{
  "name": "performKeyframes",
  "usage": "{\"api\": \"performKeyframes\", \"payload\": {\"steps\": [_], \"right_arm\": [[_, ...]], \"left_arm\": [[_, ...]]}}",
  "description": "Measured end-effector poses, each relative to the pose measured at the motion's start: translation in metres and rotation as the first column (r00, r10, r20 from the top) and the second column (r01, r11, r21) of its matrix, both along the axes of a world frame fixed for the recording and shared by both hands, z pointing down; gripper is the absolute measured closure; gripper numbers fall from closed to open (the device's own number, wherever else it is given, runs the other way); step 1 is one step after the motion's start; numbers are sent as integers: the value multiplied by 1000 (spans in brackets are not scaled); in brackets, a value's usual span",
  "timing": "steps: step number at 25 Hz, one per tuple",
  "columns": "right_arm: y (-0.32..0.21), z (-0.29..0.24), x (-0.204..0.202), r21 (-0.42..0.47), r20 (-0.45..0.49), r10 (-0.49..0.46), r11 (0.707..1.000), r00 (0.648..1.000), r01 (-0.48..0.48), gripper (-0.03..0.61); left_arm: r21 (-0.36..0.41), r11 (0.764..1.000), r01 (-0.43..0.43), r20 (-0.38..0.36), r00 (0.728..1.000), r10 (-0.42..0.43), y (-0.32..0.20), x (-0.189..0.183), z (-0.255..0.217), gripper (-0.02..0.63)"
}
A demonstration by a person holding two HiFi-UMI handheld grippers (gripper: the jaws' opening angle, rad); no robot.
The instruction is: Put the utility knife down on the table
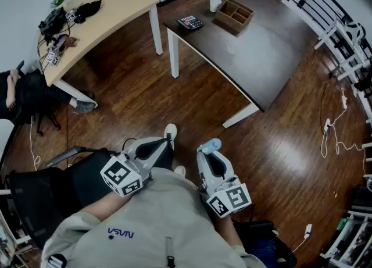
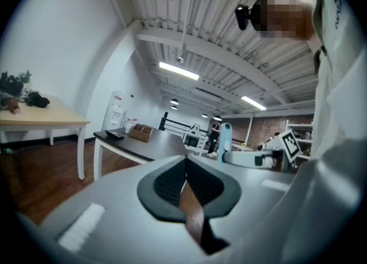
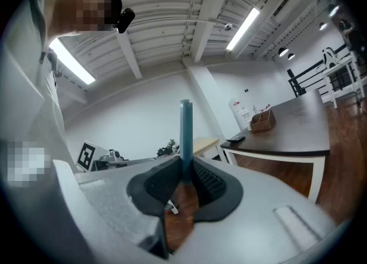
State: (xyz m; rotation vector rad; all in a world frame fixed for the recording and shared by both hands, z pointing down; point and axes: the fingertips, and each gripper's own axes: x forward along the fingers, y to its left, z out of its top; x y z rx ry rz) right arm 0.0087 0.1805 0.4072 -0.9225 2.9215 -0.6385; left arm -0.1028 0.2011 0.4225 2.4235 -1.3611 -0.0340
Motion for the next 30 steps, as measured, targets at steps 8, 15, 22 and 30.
{"api": "performKeyframes", "payload": {"steps": [8,15,22,30], "right_arm": [[-88,18,0,-68,-62,129,989,990,-133,515],[-181,3,-18,-60,-143,235,968,962,-245,515],[-255,4,-9,-32,-231,384,915,894,-402,515],[-332,30,30,-58,-279,460,868,843,-493,515]], "left_arm": [[-6,988,-157,-8,988,157,-103,5,9,612],[31,964,-266,-55,962,267,-204,-7,-3,612],[29,952,-304,-98,947,306,-277,-37,-8,612],[-6,958,-286,-97,954,284,-336,-42,6,612]]}}
